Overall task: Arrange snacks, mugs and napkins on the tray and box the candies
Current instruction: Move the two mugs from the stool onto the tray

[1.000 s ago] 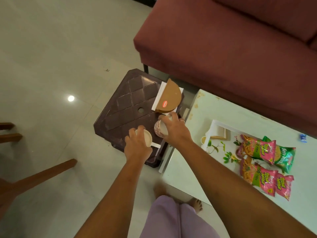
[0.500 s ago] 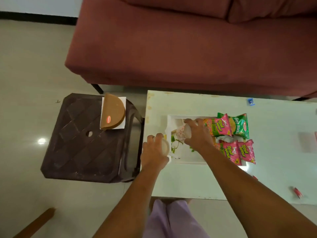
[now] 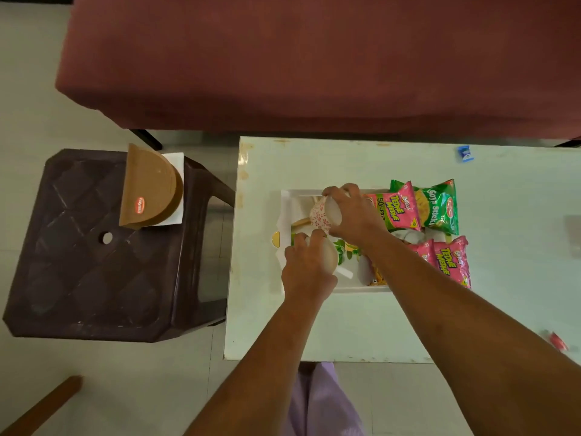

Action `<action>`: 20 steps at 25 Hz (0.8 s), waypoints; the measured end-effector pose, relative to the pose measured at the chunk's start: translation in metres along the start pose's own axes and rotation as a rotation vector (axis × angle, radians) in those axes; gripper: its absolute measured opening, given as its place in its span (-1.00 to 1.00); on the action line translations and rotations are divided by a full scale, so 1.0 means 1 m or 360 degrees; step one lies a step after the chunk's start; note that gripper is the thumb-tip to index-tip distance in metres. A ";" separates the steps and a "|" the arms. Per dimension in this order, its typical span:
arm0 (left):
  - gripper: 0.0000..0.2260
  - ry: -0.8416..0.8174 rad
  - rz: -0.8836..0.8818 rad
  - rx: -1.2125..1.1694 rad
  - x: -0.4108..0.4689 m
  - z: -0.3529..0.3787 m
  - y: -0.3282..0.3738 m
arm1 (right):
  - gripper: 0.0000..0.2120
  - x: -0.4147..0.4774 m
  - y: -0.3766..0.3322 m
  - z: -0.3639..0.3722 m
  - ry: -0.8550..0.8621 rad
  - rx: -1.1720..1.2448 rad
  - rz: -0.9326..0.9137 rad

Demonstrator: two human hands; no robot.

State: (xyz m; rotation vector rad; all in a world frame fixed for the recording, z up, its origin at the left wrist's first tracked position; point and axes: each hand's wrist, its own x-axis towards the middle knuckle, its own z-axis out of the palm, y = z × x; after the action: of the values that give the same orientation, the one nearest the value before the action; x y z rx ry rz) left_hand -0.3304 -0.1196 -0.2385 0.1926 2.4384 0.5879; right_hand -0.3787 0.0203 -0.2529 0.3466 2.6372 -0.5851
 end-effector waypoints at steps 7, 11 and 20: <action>-0.36 0.0083 0.0018 0.0102 0.018 0.032 0.006 | -0.22 0.023 0.018 0.015 -0.0120 -0.0504 -0.0372; -0.34 0.0129 0.0055 0.0150 0.025 0.043 0.011 | -0.22 0.030 0.017 0.014 -0.0098 -0.0494 -0.0385; -0.31 0.0125 0.0072 0.0216 0.029 0.052 0.001 | -0.21 0.043 -0.004 0.015 0.0033 -0.0335 0.0111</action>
State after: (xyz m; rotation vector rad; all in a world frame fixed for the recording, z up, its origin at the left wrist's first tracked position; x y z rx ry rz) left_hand -0.3223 -0.0913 -0.2910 0.2855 2.5580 0.4574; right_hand -0.4131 0.0164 -0.2835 0.3800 2.6632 -0.2797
